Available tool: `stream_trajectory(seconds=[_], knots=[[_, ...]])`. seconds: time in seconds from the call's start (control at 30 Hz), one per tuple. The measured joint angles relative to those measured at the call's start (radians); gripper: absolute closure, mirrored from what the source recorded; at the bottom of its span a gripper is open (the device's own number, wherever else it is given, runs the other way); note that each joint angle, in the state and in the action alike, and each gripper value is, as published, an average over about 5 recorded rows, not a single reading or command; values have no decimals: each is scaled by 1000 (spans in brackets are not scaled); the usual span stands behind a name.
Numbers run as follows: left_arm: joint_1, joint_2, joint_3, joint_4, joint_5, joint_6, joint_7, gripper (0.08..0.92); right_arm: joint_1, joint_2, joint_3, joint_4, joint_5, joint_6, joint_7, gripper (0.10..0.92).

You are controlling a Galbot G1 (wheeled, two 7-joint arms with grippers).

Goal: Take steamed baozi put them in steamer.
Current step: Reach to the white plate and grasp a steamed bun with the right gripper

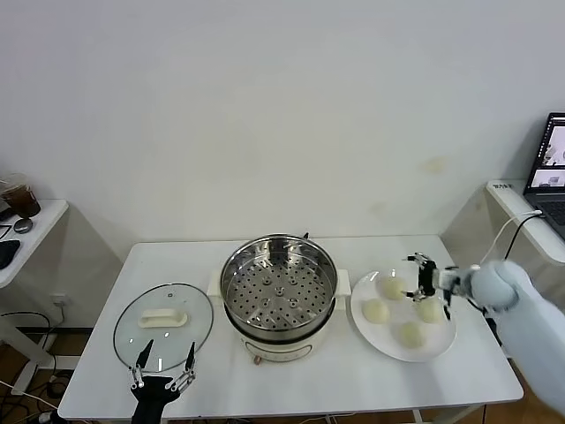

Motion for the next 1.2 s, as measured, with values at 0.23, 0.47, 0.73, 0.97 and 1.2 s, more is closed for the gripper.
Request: stream_trajectory(seconds=[0.23,0.47,0.73,0.97,1.2], knots=[[-15,1,-14,7,-4,1,0,177,227,44,-252,-175,-8,-15,-110,203],[-15,-1,-27,6,-4,0,2,177,332,87,-401,-280,-7,-32,-155,203],[-8,-3,-41,0,-4,-5,4,177,382,132,-479,-357,-14,-45,-167,203],[-5,-3,-48,-5,-2,-7,4,177,396,163,-508,-399,-17,-56,-164,203],[-7,-4,-49,-6,-1,-9,5,177,399,186,-522,-420,-17,-67,-160,235]])
